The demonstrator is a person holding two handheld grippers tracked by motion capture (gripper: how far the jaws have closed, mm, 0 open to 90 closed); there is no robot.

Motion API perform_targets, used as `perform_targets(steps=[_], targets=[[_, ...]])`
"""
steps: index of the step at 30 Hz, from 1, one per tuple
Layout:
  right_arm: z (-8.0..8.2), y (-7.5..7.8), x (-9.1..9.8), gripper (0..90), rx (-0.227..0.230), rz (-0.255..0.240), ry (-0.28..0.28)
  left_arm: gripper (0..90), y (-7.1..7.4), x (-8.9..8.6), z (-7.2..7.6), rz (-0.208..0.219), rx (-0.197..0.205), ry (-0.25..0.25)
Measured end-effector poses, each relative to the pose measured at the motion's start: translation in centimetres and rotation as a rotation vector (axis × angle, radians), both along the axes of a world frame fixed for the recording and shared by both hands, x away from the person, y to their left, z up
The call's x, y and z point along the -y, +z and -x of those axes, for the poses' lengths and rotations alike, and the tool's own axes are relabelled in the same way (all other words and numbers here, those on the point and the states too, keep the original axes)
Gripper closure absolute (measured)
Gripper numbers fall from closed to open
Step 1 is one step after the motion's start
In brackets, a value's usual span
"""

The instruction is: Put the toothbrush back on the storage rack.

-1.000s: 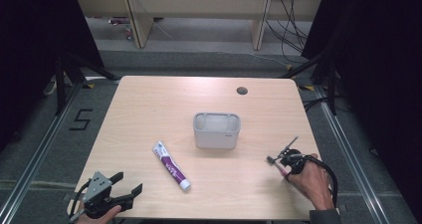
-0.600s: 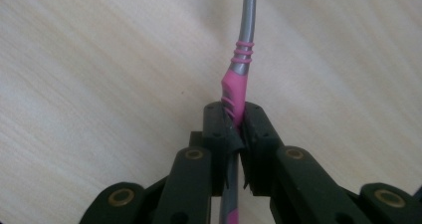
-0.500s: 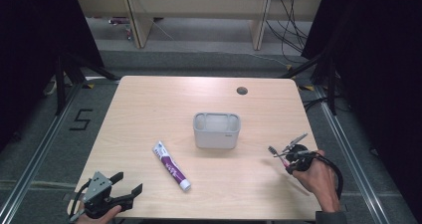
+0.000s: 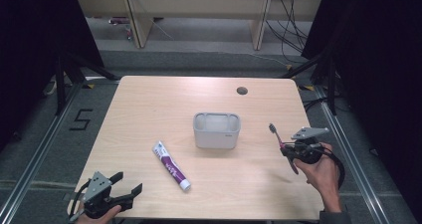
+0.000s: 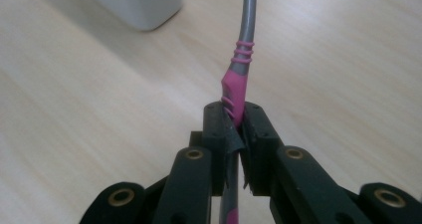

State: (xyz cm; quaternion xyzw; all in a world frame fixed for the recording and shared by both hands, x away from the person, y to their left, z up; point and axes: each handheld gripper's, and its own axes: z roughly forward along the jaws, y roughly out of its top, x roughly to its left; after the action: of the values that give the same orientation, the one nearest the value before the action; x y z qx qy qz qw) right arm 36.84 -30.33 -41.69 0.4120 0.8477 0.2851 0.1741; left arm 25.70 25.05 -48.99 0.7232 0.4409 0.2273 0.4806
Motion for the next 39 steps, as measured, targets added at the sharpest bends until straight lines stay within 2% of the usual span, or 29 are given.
perform_targets(steps=[2,4,5,6,7,8,9,10,11,12,13,15,16,17,18,20,23,24,25,27,28,29,30,31,32,33,34,37,39], targets=[[0.0,0.1,0.0,82.3,0.033,0.015,-0.002,19.1,0.0,0.0,0.0,0.000,-0.001,-0.001],[0.0,0.3,-0.1,82.3,0.048,-0.021,-0.002,19.0,-0.1,0.0,0.0,0.004,-0.002,0.001],[0.1,0.5,-0.3,82.3,0.044,-0.048,-0.022,19.0,0.0,0.0,0.1,-0.002,-0.014,0.011],[0.0,0.6,-0.3,82.4,0.058,-0.062,-0.006,19.1,0.0,0.0,0.0,-0.002,-0.007,0.005],[0.0,0.6,-0.3,82.4,0.058,-0.062,-0.006,19.1,0.0,0.0,0.1,0.000,-0.019,0.015],[-0.2,0.6,-0.3,82.3,0.083,-0.073,-0.004,19.0,0.0,0.0,0.1,0.000,-0.018,0.014],[-0.2,0.7,-0.3,82.3,0.073,-0.076,-0.001,19.0,0.0,0.0,0.1,0.001,-0.019,0.016],[-0.5,0.6,-0.3,82.3,0.100,-0.091,0.016,19.1,0.0,0.0,0.1,-0.001,-0.019,0.014],[-0.4,0.7,-0.4,82.3,0.086,-0.121,-0.001,19.0,-0.1,0.0,-0.1,0.001,-0.003,-0.007],[-0.5,0.8,-0.4,82.3,0.082,-0.132,0.013,19.0,-0.1,0.0,-0.1,-0.001,-0.004,-0.004],[-0.5,0.9,-0.6,82.3,0.081,-0.158,0.004,19.0,-0.1,0.0,-0.1,-0.001,-0.004,-0.005],[-0.7,1.0,-0.8,82.3,0.095,-0.174,0.029,19.0,-0.1,0.0,-0.1,-0.001,-0.005,-0.004],[-0.6,1.2,-1.1,82.4,0.091,-0.209,0.013,19.0,-0.1,0.0,-0.1,-0.001,-0.003,-0.007],[-0.8,1.3,-1.0,82.3,0.119,-0.204,0.035,19.1,-0.1,-0.1,-0.1,-0.001,-0.003,-0.006],[-0.8,1.5,-1.3,82.4,0.103,-0.234,0.026,19.0,-0.1,-0.1,-0.1,-0.001,-0.004,-0.006],[-1.1,1.8,-1.6,82.4,0.127,-0.283,0.049,19.0,-0.2,0.0,-0.2,0.001,-0.003,-0.007],[-1.5,2.5,-2.3,82.3,0.155,-0.289,0.074,19.0,-0.2,0.0,-0.2,0.001,-0.005,-0.006],[-1.5,2.5,-2.8,82.3,0.157,-0.330,0.072,19.0,-0.2,0.0,-0.1,-0.001,-0.006,-0.006],[-1.6,2.8,-3.0,82.3,0.155,-0.339,0.074,19.0,-0.2,0.0,-0.1,-0.002,-0.010,-0.002],[-2.0,2.9,-3.4,82.4,0.192,-0.365,0.104,19.0,-0.2,0.0,-0.1,-0.003,-0.006,-0.008],[-2.1,3.1,-3.6,82.4,0.188,-0.380,0.104,19.0,-0.1,0.0,0.1,-0.008,-0.032,0.014],[-2.3,3.3,-3.8,82.4,0.203,-0.378,0.110,18.9,-0.1,0.0,0.1,-0.008,-0.029,0.012],[-2.2,3.4,-4.1,82.4,0.190,-0.410,0.104,18.9,-0.1,0.0,0.1,-0.008,-0.031,0.013],[-2.4,3.5,-4.0,82.4,0.210,-0.397,0.118,19.0,-0.1,0.0,0.1,-0.006,-0.031,0.012],[-2.3,3.7,-4.3,82.4,0.198,-0.419,0.110,18.9,-0.1,0.0,0.1,-0.009,-0.031,0.010],[-2.5,3.7,-4.5,82.4,0.225,-0.421,0.105,18.9,-0.2,0.0,-0.2,0.001,-0.001,-0.019],[-2.5,3.9,-4.7,82.4,0.209,-0.434,0.114,18.9,-0.3,0.0,-0.2,0.007,-0.006,-0.014],[-2.9,4.1,-5.0,82.4,0.235,-0.439,0.122,18.9,-0.2,0.0,-0.2,0.003,-0.005,-0.018],[-3.0,4.2,-5.3,82.4,0.211,-0.470,0.110,18.8,-0.2,0.0,-0.2,0.005,-0.005,-0.016]])
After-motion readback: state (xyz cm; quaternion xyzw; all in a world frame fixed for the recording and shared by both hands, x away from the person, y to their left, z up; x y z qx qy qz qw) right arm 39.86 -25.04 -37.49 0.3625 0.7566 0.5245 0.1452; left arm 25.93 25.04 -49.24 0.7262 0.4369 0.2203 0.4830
